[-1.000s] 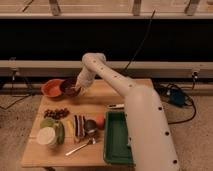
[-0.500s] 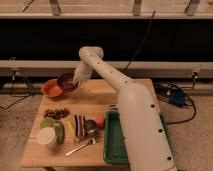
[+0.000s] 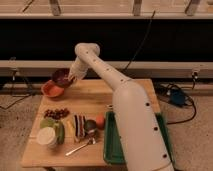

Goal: Stack bowls into tray

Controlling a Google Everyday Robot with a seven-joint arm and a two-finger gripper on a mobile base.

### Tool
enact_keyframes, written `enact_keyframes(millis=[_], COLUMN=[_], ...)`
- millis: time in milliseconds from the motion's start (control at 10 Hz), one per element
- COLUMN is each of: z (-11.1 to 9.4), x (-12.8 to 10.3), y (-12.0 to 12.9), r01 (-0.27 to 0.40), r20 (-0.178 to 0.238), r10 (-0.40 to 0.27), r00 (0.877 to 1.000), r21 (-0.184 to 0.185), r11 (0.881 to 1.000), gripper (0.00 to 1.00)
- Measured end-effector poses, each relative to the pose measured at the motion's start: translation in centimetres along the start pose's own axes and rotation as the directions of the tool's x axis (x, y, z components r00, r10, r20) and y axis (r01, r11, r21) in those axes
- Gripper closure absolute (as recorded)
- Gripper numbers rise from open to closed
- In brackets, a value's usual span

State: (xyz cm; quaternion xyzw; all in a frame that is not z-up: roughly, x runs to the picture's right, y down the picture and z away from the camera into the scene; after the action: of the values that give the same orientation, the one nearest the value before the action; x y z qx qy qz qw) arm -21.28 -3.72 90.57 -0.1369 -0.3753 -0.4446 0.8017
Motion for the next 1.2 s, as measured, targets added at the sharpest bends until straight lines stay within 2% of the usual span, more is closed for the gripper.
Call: enact_keyframes(millis=[200, 300, 600, 1000, 1100, 1200], z=[2.1, 2.7, 4.2, 5.0, 5.2, 5.4], x=[-0.2, -0.2, -0.6, -1.2, -1.5, -1.8], y=[-1.0, -1.6, -2.8, -3.4, -3.4, -3.5], r01=[0.011, 0.013, 0.012, 0.003, 0.003, 0.002], r20=[0.008, 0.006, -0.001, -0.002, 0.003, 0.008], r10=[-0.011, -0.013, -0.012, -0.003, -0.003, -0.003], r00=[1.0, 1.0, 1.0, 1.0, 1.0, 1.0], r21=[0.017, 0.025, 0.046, 0.076, 0.081, 0.086], r11=[1.0, 1.0, 0.999, 0.997, 0.997, 0.996], gripper=[1.0, 0.95, 0.67, 0.26, 0.21, 0.2])
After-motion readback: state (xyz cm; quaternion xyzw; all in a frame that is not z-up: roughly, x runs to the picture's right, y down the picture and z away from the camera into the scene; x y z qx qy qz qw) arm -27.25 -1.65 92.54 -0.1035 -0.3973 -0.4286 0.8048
